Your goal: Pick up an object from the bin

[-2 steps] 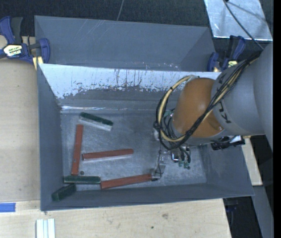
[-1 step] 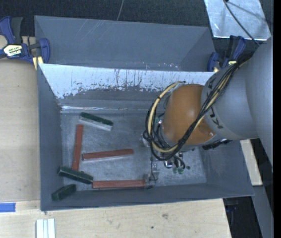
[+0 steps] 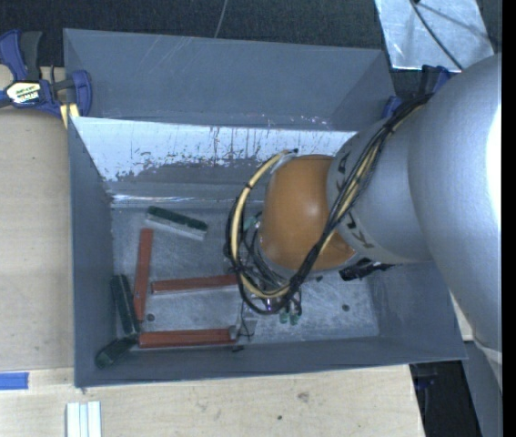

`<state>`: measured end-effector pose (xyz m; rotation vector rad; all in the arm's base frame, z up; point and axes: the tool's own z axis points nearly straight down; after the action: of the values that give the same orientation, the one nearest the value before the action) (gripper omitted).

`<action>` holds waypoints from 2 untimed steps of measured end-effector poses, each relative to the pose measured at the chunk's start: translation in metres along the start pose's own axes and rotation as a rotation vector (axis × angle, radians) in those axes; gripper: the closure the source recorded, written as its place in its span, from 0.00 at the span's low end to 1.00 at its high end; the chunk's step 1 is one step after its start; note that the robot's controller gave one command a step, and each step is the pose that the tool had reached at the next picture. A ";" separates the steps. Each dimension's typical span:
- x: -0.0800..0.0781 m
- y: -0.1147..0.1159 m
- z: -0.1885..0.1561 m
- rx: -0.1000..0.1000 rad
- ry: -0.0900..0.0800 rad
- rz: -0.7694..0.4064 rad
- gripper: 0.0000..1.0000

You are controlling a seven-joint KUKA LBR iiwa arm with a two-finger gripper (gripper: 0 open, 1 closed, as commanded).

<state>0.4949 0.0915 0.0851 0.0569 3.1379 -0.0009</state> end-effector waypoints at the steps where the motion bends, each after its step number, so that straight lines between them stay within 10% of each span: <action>1: 0.003 0.017 0.009 -0.003 -0.002 -0.072 1.00; 2: 0.003 0.004 0.014 -0.002 -0.001 -0.090 1.00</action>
Offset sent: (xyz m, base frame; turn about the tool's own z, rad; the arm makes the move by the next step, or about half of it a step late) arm 0.0000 0.0000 0.0000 0.0000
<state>0.4917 0.0954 0.0713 -0.0849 3.1358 0.0026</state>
